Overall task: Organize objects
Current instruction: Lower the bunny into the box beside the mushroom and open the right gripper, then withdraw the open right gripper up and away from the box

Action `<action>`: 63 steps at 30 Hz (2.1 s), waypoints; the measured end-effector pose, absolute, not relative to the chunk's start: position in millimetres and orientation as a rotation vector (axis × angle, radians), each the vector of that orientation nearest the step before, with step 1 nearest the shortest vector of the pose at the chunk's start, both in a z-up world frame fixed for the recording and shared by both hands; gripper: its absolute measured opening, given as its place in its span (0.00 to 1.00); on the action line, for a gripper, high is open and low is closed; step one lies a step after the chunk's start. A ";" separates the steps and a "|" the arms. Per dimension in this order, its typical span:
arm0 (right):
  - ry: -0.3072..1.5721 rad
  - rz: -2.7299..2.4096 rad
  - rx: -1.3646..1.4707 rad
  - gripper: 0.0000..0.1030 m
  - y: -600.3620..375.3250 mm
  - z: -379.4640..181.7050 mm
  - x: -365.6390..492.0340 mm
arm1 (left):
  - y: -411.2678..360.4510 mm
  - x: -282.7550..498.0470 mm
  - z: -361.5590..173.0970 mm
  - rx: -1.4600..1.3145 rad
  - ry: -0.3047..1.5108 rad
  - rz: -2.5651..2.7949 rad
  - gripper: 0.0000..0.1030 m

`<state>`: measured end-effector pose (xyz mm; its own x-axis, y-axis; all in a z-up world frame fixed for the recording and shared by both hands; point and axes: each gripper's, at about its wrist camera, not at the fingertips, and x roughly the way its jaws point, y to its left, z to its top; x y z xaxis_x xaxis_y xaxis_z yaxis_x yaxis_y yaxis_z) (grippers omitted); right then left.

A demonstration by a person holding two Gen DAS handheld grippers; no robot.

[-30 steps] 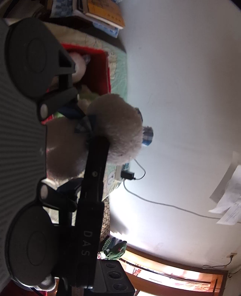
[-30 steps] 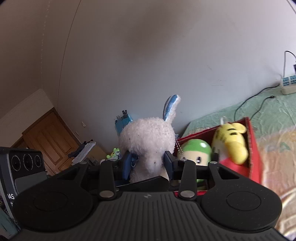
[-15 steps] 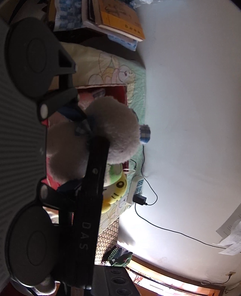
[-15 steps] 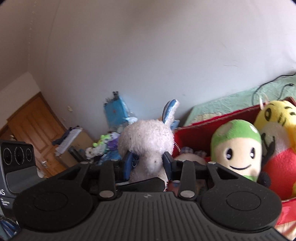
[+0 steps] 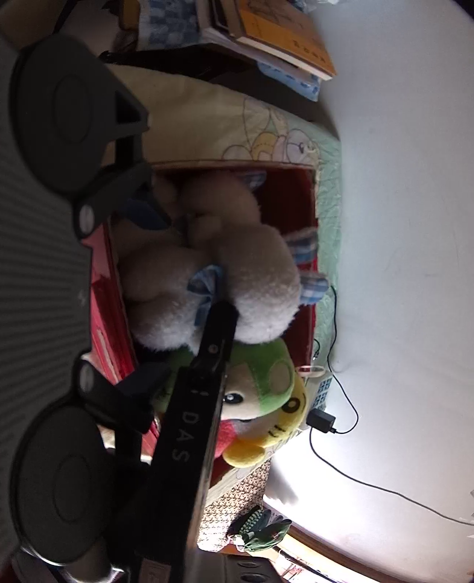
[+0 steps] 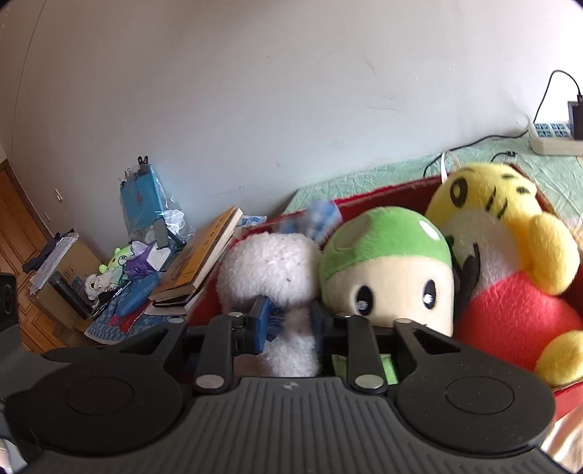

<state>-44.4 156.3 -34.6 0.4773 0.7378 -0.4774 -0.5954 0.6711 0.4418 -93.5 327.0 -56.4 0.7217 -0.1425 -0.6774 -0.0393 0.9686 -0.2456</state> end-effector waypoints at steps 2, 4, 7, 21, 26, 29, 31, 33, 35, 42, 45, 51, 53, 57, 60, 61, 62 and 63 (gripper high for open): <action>0.669 0.820 0.201 0.22 158.5 -33.6 -49.9 | 328.4 -96.6 -54.3 -0.248 0.762 -0.058 0.79; 0.671 0.819 0.200 0.24 158.3 -31.7 -52.9 | 326.3 -99.5 -52.2 -0.224 0.761 -0.046 0.83; 0.707 0.814 0.254 0.25 149.9 -32.8 -52.9 | 322.5 -104.3 -50.6 -0.202 0.766 -0.037 0.89; 0.754 0.747 0.317 0.28 121.6 -23.7 -71.1 | 301.3 -97.7 -45.2 -0.120 0.834 0.073 0.92; 0.747 0.699 0.276 0.30 118.9 -24.3 -75.6 | 294.8 -98.4 -43.5 -0.098 0.835 0.103 0.92; 0.733 0.687 0.275 0.30 115.0 -23.5 -78.1 | 291.5 -99.1 -43.3 -0.085 0.835 0.118 0.93; 0.728 0.686 0.270 0.30 113.9 -22.5 -79.5 | 289.6 -99.4 -43.3 -0.077 0.835 0.125 0.93; 0.724 0.674 0.276 0.30 112.3 -22.4 -80.7 | 287.5 -99.3 -43.6 -0.068 0.838 0.130 0.96; 0.725 0.671 0.289 0.30 110.7 -22.4 -80.9 | 283.6 -98.5 -44.3 -0.053 0.843 0.133 0.98; 0.719 0.647 0.296 0.30 107.0 -18.0 -84.0 | 276.9 -97.3 -44.1 -0.027 0.848 0.157 0.99; 0.720 0.635 0.301 0.30 106.9 -16.7 -84.7 | 277.8 -97.2 -44.1 -0.030 0.849 0.159 0.99; 0.722 0.606 0.289 0.31 106.4 -12.8 -88.1 | 280.9 -99.4 -42.9 -0.064 0.832 0.153 0.99; 0.718 0.593 0.275 0.31 105.8 -12.3 -89.9 | 283.0 -99.9 -41.0 -0.084 0.831 0.147 0.99; 0.713 0.584 0.280 0.31 99.3 -10.3 -93.3 | 282.2 -106.1 -34.9 -0.110 0.822 0.137 0.99; 0.693 0.567 0.255 0.31 95.0 -5.2 -97.9 | 279.2 -111.0 -31.1 -0.120 0.825 0.153 0.99; 0.686 0.555 0.241 0.31 93.3 -3.0 -99.4 | 277.8 -112.9 -29.8 -0.120 0.825 0.159 0.99; 0.679 0.546 0.230 0.31 91.6 -1.2 -100.7 | 276.2 -114.8 -28.5 -0.120 0.828 0.170 0.99; 0.672 0.540 0.223 0.31 89.4 0.3 -102.0 | 274.8 -116.8 -27.0 -0.120 0.829 0.182 0.99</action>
